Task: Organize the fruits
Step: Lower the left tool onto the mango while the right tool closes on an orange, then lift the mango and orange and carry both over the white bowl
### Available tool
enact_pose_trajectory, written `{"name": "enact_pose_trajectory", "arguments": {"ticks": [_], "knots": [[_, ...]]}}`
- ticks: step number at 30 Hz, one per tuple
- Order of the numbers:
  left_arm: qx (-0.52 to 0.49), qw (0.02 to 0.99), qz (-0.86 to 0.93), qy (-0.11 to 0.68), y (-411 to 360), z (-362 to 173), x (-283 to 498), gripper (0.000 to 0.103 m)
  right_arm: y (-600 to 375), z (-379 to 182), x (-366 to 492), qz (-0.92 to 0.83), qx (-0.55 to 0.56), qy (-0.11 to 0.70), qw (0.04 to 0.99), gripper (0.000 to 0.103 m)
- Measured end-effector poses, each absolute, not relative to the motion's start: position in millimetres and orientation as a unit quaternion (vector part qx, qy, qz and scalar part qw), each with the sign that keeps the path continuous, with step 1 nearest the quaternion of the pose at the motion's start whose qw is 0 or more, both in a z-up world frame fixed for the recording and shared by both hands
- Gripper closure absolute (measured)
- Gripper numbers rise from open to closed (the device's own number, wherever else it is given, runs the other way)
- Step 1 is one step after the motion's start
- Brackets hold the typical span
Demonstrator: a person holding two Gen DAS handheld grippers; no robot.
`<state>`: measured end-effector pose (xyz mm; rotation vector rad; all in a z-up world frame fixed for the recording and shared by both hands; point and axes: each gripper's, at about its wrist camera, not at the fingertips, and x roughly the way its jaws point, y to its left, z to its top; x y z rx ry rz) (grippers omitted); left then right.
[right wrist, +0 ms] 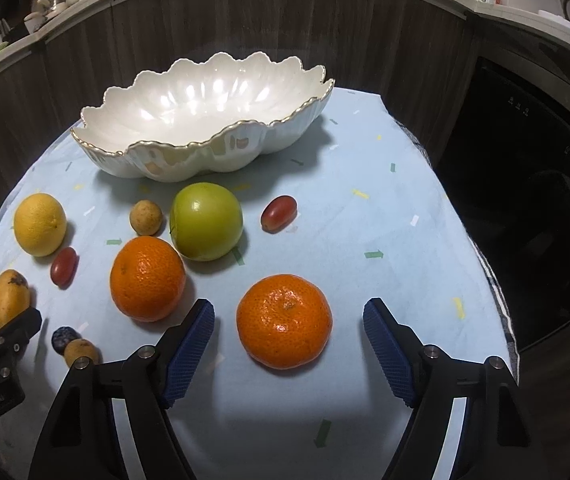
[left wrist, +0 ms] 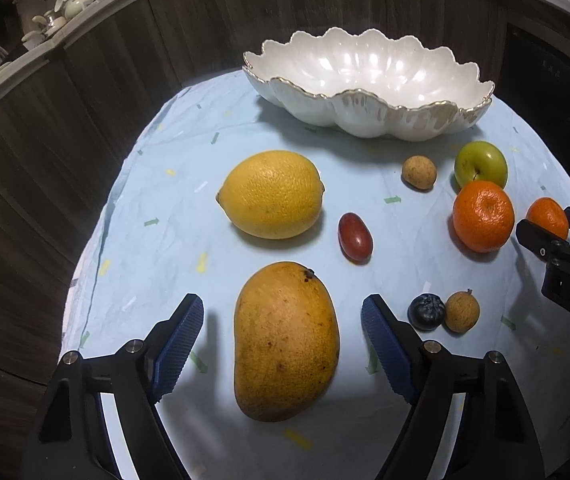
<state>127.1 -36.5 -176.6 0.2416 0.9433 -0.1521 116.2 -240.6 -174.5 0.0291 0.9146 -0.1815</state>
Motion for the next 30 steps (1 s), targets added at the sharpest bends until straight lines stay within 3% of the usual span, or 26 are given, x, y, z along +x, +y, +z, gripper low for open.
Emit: {"name": "enact_pose_trajectory", "arguments": {"ticks": [6, 11, 15, 19, 30], "knots": [[0.113, 0.881, -0.072, 0.454, -35.0, -182.0, 128.5, 0.026, -240.3, -180.2, 118.7, -0.084, 0.014, 0.445, 0.891, 0.033], [0.11, 0.882, -0.079, 0.451, -34.9, -182.7, 128.3, 0.033, -239.9, -181.0, 118.4, -0.079, 0.017, 0.442, 0.894, 0.046], [0.111, 0.884, -0.083, 0.447, -35.4, -182.1, 127.2, 0.046, -240.2, -180.7, 120.2, -0.081, 0.017, 0.438, 0.895, 0.056], [0.114, 0.884, -0.083, 0.445, -36.5, -181.2, 126.8, 0.054, -240.6, -180.1, 120.1, -0.079, 0.019, 0.437, 0.896, 0.057], [0.114, 0.884, -0.084, 0.445, -35.8, -178.1, 125.2, 0.056, -239.5, -171.5, 116.1, -0.077, 0.017, 0.425, 0.902, 0.059]]}}
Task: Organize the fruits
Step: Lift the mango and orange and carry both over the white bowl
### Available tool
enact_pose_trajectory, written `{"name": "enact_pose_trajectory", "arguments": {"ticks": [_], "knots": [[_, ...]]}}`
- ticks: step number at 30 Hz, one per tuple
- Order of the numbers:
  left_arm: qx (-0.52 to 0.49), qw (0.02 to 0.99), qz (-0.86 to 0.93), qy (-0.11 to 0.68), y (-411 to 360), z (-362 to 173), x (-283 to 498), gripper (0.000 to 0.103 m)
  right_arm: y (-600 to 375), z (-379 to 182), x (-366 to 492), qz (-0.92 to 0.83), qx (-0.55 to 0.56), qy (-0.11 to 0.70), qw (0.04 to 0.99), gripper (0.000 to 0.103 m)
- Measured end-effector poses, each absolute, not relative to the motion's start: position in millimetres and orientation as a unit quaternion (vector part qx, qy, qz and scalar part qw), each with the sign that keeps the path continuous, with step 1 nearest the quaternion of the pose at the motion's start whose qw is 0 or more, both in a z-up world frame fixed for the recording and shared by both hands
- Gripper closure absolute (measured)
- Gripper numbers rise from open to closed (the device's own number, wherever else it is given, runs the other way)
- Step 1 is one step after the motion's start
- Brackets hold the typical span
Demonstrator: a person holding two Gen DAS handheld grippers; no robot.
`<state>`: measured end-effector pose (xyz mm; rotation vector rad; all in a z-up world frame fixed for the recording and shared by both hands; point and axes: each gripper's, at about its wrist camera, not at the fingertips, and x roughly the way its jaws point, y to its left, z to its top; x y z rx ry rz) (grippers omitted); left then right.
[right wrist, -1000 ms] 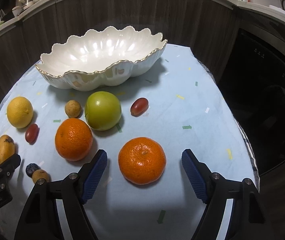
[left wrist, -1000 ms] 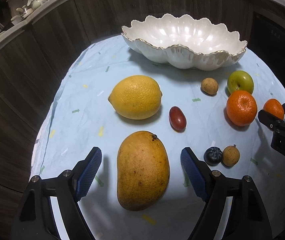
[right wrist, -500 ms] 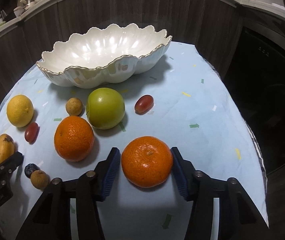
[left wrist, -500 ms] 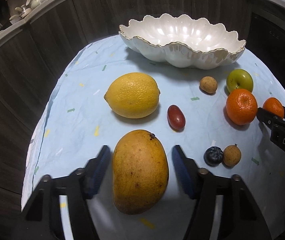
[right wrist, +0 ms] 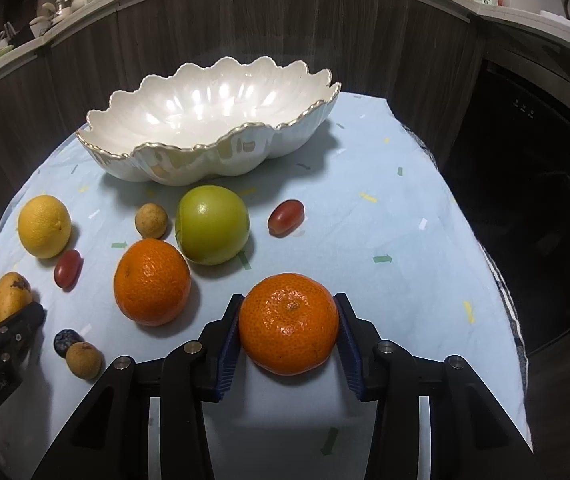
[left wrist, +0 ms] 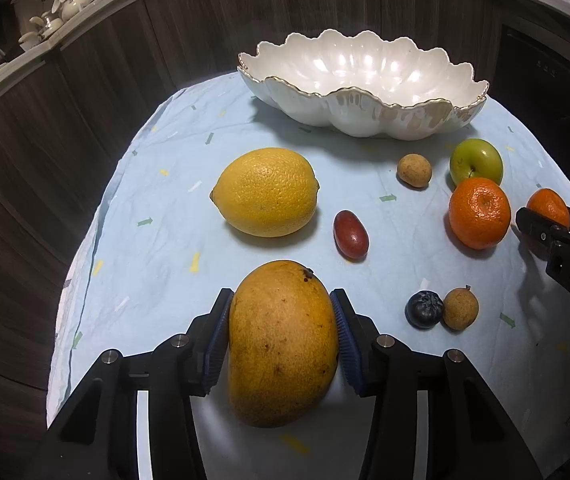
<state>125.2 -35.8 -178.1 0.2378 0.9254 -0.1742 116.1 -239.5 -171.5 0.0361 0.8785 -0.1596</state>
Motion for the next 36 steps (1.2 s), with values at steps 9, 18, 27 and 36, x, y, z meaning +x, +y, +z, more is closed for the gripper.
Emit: {"name": "enact_pose_trajectory", "arguments": {"ticks": [9, 18, 27, 36], "knots": [[0.113, 0.896, -0.08, 0.422, -33.8, -154.1, 117.5, 0.056, -239.3, -152.5, 108.4, -0.078, 0.021, 0.405, 0.911, 0.059], [0.109, 0.903, -0.082, 0.407, -34.9, -127.8, 115.5, 0.056, -240.9, -129.2, 103.5, -0.077, 0.028, 0.388, 0.918, 0.059], [0.107, 0.908, -0.083, 0.396, -40.4, -102.9, 122.0, 0.056, -241.3, -113.2, 110.8, -0.063, 0.041, 0.381, 0.921, 0.059], [0.105, 0.912, -0.09, 0.387, -48.0, -87.8, 136.7, 0.056, -245.2, -98.3, 121.6, -0.055, 0.038, 0.371, 0.926, 0.059]]}}
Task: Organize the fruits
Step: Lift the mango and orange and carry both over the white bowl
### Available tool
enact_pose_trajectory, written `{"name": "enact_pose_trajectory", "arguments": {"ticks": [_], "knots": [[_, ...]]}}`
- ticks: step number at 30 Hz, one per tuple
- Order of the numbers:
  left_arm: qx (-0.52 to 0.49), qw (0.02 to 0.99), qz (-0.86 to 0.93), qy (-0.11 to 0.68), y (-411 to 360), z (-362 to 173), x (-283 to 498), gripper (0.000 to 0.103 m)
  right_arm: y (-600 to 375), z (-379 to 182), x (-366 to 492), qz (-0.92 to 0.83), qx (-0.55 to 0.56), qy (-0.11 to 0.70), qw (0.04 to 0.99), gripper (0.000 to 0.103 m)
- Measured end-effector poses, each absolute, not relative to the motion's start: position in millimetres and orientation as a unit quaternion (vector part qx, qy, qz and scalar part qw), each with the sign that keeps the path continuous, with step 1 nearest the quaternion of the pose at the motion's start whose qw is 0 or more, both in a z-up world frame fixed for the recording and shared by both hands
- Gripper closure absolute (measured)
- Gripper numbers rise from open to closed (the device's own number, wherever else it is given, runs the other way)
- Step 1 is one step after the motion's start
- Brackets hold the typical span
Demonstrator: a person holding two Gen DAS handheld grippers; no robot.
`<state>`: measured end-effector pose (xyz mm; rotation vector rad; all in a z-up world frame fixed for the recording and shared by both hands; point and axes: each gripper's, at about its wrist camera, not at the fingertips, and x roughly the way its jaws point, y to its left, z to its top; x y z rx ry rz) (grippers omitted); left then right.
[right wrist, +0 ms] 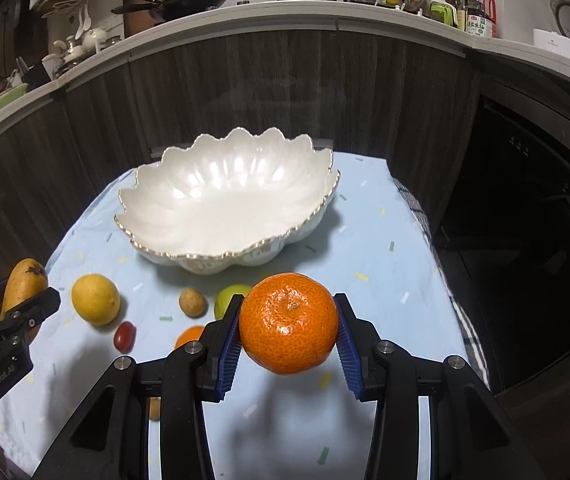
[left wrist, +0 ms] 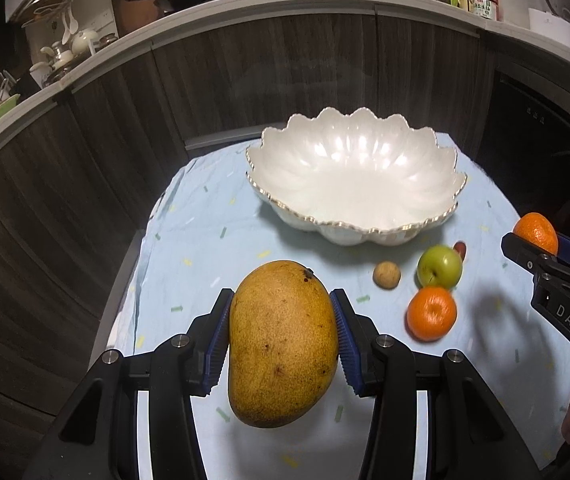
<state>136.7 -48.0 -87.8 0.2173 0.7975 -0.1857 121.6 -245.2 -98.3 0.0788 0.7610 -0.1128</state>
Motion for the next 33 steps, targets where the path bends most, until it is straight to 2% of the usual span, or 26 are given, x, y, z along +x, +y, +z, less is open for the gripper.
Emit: {"name": "enact_pose_trajectory", "arguments": {"ticks": [15, 33], "knots": [[0.1, 0.919, -0.11, 0.365, -68.4, -65.6, 173.1, 0.056, -258.2, -73.2, 159.7, -0.032, 0.028, 0.346, 0.937, 0.059], [0.089, 0.921, -0.131, 0.357, -87.3, -57.3, 238.5, 0.056, -272.8, -70.6, 225.2, -0.021, 0.03, 0.364, 0.931, 0.059]]}}
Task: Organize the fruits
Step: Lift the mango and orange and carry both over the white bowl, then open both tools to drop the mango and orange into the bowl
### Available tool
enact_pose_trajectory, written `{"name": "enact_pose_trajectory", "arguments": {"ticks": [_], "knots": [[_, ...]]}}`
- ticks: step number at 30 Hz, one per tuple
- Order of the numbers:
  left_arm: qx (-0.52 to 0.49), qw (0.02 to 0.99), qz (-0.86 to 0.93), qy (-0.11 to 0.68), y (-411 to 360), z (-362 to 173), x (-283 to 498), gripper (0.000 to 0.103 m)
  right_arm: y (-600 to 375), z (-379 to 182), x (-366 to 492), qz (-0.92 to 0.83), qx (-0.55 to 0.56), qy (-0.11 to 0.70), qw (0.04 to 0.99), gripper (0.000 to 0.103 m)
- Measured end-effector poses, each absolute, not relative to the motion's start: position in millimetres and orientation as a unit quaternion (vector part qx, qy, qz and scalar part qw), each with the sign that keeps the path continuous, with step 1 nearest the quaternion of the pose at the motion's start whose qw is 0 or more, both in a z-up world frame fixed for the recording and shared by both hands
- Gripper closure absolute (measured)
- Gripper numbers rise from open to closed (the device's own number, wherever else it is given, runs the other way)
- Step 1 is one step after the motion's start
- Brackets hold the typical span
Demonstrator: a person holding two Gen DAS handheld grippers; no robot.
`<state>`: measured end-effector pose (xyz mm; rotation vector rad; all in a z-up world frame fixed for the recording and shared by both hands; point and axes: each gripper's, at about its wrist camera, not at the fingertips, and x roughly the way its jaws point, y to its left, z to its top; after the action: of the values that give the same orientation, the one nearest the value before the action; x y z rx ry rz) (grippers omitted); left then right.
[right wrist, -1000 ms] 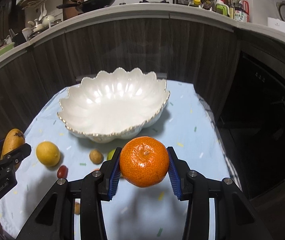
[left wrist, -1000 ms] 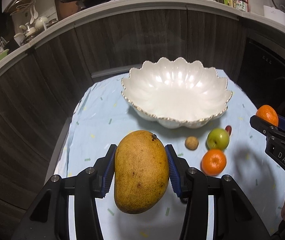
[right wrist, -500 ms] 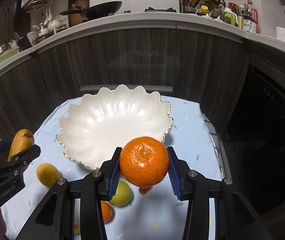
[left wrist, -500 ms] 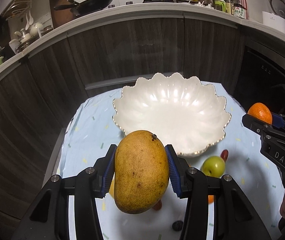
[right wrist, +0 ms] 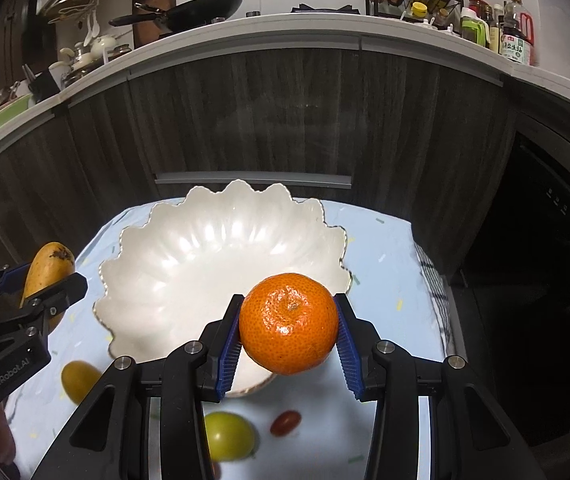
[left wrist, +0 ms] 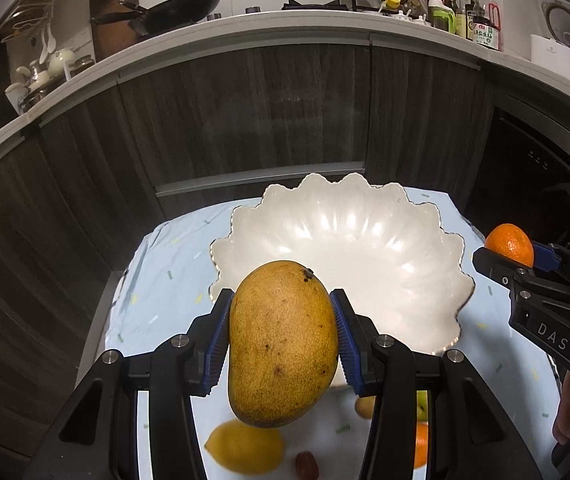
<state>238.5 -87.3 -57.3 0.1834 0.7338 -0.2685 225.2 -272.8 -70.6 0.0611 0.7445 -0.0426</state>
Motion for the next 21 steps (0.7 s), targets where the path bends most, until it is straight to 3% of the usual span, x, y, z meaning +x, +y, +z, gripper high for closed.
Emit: {"name": "enact_pose_trajectory", "arguments": {"ticks": [21], "knots": [[0.089, 0.899, -0.144, 0.404, -99.2, -90.6, 283.4, 0.056, -268.1, -102.7, 262.7, -0.003, 0.034, 0.423, 0.905, 0.059]]}}
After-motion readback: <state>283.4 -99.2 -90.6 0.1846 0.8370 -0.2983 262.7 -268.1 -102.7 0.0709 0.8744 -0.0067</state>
